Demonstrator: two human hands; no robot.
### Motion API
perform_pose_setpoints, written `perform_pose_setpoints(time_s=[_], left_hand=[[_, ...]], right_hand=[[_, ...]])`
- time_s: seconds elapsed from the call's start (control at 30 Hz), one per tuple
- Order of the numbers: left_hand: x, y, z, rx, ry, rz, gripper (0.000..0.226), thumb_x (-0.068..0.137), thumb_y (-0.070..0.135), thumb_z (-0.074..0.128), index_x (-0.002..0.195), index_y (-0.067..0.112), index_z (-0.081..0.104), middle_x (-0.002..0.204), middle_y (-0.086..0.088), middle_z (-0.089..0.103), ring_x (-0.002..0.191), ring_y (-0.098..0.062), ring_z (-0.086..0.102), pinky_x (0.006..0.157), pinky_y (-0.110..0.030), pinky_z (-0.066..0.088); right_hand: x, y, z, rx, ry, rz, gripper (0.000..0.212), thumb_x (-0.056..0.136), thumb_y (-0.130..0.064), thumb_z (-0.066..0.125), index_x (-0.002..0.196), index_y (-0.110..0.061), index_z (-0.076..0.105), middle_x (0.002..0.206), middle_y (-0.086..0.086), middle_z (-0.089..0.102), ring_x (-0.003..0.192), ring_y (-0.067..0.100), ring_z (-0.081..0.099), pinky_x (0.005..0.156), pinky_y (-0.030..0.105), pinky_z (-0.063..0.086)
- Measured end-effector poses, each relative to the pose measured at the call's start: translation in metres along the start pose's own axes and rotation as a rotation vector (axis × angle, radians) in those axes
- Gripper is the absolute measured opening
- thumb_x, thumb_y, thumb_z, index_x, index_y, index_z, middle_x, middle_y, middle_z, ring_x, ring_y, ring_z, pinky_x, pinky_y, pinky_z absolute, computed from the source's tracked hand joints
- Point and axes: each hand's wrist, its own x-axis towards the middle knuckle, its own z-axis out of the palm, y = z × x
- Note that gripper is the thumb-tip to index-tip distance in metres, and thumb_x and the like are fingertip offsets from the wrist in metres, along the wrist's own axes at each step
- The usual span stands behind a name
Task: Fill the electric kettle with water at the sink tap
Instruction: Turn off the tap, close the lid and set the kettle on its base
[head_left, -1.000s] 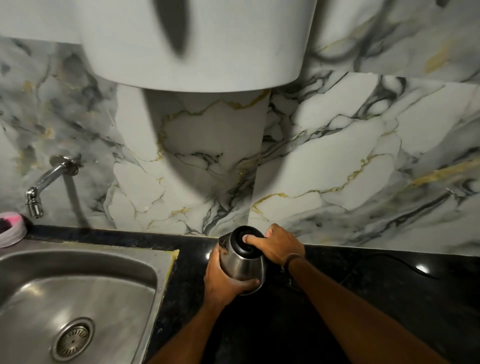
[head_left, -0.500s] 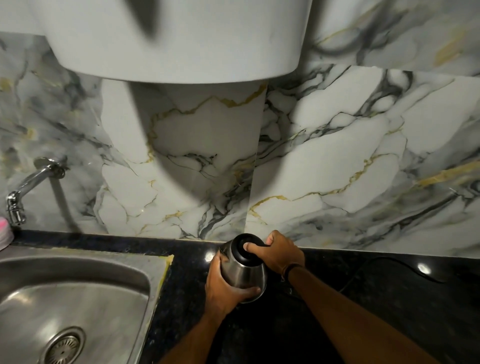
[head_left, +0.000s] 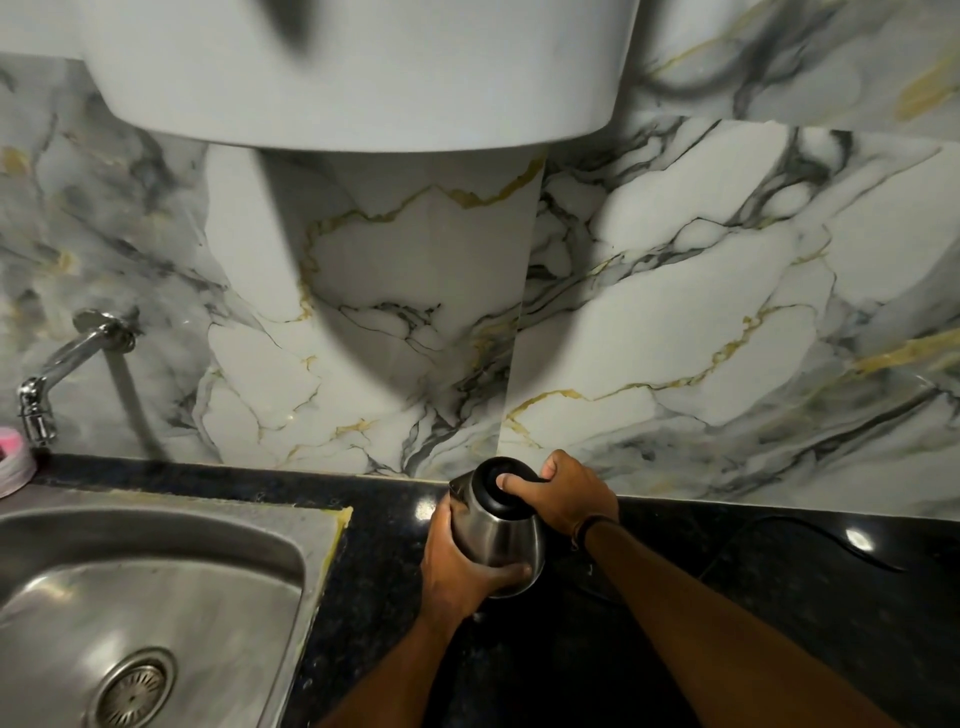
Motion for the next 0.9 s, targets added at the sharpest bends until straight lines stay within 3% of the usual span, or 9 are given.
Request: perform_pose_setpoints(time_s=[0.3, 0.43, 0.57, 0.73, 0.9], left_hand=[[0.010, -0.003, 0.007, 0.055, 0.045, 0.044, 0.120, 0.029, 0.054, 0.108, 0.132, 0.053, 0.046, 0.127, 0.023, 0.065, 0.117, -0.005, 0.066, 0.100, -0.045, 0.062], [0.007, -0.004, 0.008, 0.060, 0.054, 0.058, 0.124, 0.031, 0.053, 0.108, 0.139, 0.047, 0.045, 0.132, 0.021, 0.064, 0.122, -0.008, 0.065, 0.104, -0.046, 0.061], [0.003, -0.005, 0.007, 0.054, 0.066, 0.059, 0.119, 0.031, 0.052, 0.109, 0.134, 0.046, 0.049, 0.130, 0.020, 0.067, 0.120, -0.006, 0.067, 0.102, -0.047, 0.062], [-0.007, -0.008, 0.006, 0.053, 0.067, 0.063, 0.134, 0.034, 0.052, 0.110, 0.149, 0.038, 0.043, 0.142, 0.017, 0.062, 0.133, -0.009, 0.061, 0.112, -0.047, 0.056], [-0.014, -0.012, 0.003, 0.092, 0.058, 0.059, 0.127, 0.032, 0.057, 0.108, 0.141, 0.037, 0.046, 0.134, 0.018, 0.064, 0.125, -0.007, 0.064, 0.106, -0.046, 0.059]], right_hand=[[0.009, 0.004, -0.003, 0.041, 0.012, -0.001, 0.079, 0.048, -0.099, 0.058, 0.080, -0.027, 0.050, 0.081, -0.007, 0.064, 0.075, 0.016, 0.061, 0.066, 0.038, 0.045], [0.008, 0.007, -0.002, 0.060, 0.016, -0.012, 0.077, 0.048, -0.098, 0.059, 0.078, -0.027, 0.048, 0.078, -0.008, 0.063, 0.073, 0.016, 0.060, 0.062, 0.036, 0.041], [0.002, 0.011, -0.001, 0.089, 0.030, -0.030, 0.075, 0.048, -0.095, 0.062, 0.077, -0.027, 0.049, 0.075, -0.008, 0.061, 0.071, 0.017, 0.059, 0.059, 0.036, 0.041], [-0.010, 0.014, 0.002, 0.086, 0.033, -0.061, 0.073, 0.049, -0.094, 0.061, 0.077, -0.028, 0.048, 0.074, -0.009, 0.060, 0.069, 0.013, 0.057, 0.060, 0.035, 0.040], [-0.021, 0.017, 0.003, 0.092, 0.028, -0.064, 0.071, 0.051, -0.091, 0.063, 0.078, -0.027, 0.049, 0.074, -0.009, 0.060, 0.069, 0.015, 0.058, 0.064, 0.036, 0.042]])
